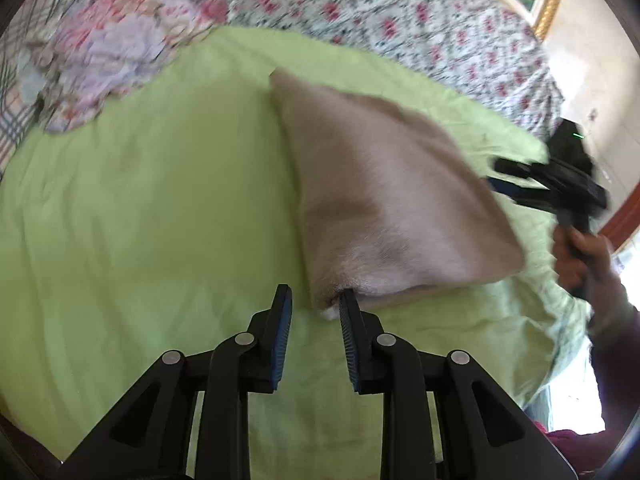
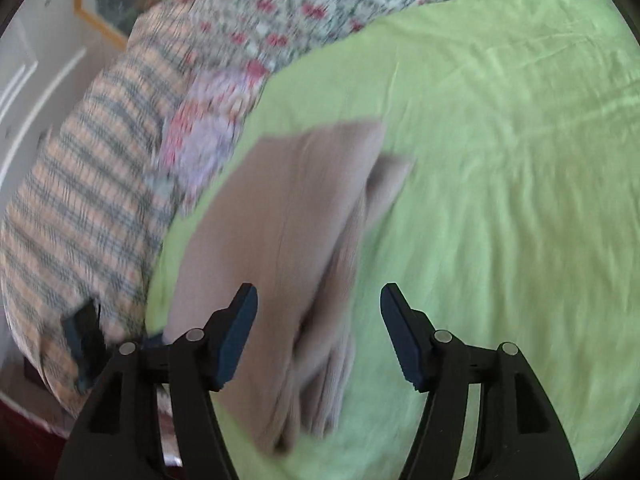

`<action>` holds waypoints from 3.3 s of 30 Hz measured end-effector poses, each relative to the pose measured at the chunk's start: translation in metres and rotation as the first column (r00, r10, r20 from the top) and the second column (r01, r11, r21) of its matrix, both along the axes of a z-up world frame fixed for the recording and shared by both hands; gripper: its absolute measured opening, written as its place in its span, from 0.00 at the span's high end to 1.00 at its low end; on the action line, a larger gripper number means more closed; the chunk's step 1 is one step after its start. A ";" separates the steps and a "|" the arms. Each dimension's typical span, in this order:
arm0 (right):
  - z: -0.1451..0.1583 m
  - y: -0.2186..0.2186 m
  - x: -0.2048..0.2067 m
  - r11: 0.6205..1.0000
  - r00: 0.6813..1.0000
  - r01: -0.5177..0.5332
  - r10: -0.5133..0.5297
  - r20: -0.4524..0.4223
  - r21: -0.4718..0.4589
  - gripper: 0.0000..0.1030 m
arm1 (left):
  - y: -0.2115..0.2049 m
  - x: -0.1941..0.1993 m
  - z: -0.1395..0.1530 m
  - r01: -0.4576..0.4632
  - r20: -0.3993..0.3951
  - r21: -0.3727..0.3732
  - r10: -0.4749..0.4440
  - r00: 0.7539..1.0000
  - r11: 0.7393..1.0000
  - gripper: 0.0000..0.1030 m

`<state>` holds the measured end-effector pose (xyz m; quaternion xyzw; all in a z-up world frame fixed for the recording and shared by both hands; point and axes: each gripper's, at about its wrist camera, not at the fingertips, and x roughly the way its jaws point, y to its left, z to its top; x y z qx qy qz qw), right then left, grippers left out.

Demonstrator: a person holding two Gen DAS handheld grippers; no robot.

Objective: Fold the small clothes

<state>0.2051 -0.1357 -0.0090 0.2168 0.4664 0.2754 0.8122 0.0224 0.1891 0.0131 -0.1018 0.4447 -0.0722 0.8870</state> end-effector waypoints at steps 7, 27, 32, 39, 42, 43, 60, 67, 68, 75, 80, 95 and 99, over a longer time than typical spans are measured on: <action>-0.013 0.033 0.065 1.000 0.998 -0.014 0.015 -0.061 0.012 0.52 | -0.005 0.034 0.024 -0.023 0.065 -0.086 0.029 0.997 0.996 0.36; -0.011 0.056 0.076 0.997 0.999 -0.011 0.007 -0.051 -0.077 0.61 | -0.001 0.065 -0.019 -0.033 -0.038 0.076 0.036 0.999 0.997 0.32; 0.013 0.033 0.017 1.000 0.999 0.017 -0.017 0.027 0.008 0.58 | -0.007 0.040 0.004 0.015 0.024 0.083 -0.017 1.000 0.996 0.34; 0.008 0.046 -0.038 0.999 0.999 -0.042 0.042 0.011 0.007 0.58 | -0.025 0.007 -0.008 0.076 0.007 0.089 -0.077 0.997 0.993 0.34; 0.001 0.056 -0.047 0.998 0.998 -0.065 0.065 0.003 -0.014 0.60 | -0.034 0.002 -0.014 0.108 -0.002 0.092 -0.109 0.994 0.990 0.34; 0.000 0.059 -0.048 0.997 0.997 -0.071 0.071 0.003 -0.017 0.61 | -0.038 0.001 -0.015 0.119 0.002 0.101 -0.120 0.993 0.988 0.34; -0.043 0.052 -0.070 0.994 0.999 -0.024 0.019 -0.041 -0.105 0.92 | -0.009 0.009 -0.040 0.024 -0.054 0.039 -0.021 0.998 0.999 0.86; -0.011 0.041 -0.073 0.999 1.000 -0.015 0.015 -0.008 -0.046 0.81 | -0.003 -0.007 -0.009 0.063 -0.020 0.027 -0.063 0.998 0.998 0.84; -0.005 0.038 -0.070 1.000 1.000 0.001 -0.001 0.003 -0.030 0.81 | -0.002 -0.006 -0.002 0.063 0.000 0.018 -0.063 0.998 0.998 0.84; 0.003 0.031 -0.022 0.996 0.996 0.087 -0.087 0.009 0.018 0.81 | -0.013 0.042 0.023 0.082 0.075 -0.012 -0.081 0.994 0.997 0.79; -0.002 0.028 0.015 0.991 0.993 0.120 -0.119 -0.022 0.060 0.80 | -0.022 0.076 0.026 0.106 0.078 -0.033 -0.104 0.992 0.994 0.64; -0.003 0.044 0.035 0.985 0.995 0.094 -0.088 0.050 -0.143 0.92 | -0.030 0.106 -0.002 0.142 0.021 0.008 -0.142 0.990 0.990 0.58; -0.027 0.046 0.039 0.975 0.995 0.100 -0.097 0.022 -0.197 0.92 | -0.033 0.108 -0.011 0.143 0.020 0.024 -0.144 0.989 0.989 0.58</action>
